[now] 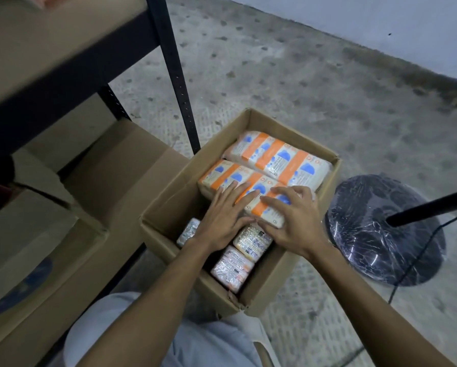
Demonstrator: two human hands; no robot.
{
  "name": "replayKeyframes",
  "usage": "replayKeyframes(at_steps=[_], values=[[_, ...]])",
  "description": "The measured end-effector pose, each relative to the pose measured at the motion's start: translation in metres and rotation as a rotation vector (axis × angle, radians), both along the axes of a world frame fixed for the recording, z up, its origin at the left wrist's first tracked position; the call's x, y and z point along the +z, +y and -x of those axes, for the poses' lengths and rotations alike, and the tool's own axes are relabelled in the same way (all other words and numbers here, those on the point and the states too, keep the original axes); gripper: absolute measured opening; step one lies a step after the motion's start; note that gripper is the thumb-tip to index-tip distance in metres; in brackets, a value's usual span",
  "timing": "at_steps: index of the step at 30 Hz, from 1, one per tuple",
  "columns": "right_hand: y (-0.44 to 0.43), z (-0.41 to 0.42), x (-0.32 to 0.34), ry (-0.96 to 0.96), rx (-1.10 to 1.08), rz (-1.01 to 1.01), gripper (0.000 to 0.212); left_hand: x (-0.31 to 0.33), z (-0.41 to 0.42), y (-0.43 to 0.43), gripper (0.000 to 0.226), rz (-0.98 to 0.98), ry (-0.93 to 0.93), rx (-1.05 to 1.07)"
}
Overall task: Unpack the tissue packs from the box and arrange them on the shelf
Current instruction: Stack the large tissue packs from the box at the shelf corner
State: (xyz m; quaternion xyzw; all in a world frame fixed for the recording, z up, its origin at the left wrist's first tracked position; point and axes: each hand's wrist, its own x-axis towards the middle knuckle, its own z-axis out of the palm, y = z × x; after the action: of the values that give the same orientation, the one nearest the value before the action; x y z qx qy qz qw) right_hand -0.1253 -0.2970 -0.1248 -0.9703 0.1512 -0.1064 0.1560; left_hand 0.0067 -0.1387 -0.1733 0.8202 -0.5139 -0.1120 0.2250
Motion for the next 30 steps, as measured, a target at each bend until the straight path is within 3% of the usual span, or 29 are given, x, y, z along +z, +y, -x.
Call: replayKeyframes(at_steps=[13, 23, 30], values=[[0.004, -0.003, 0.058, -0.294, -0.037, -0.211, 0.045, 0.061, 0.004, -0.002, 0.044, 0.364, 0.193, 0.080], [0.032, 0.022, 0.157, -0.511, 0.046, -0.163, 0.035, 0.150, 0.021, 0.014, 0.056, 0.603, -0.079, 0.075], [0.061, 0.038, 0.228, -0.683, 0.062, -0.064, 0.039, 0.232, 0.024, 0.034, 0.057, 0.733, -0.265, 0.008]])
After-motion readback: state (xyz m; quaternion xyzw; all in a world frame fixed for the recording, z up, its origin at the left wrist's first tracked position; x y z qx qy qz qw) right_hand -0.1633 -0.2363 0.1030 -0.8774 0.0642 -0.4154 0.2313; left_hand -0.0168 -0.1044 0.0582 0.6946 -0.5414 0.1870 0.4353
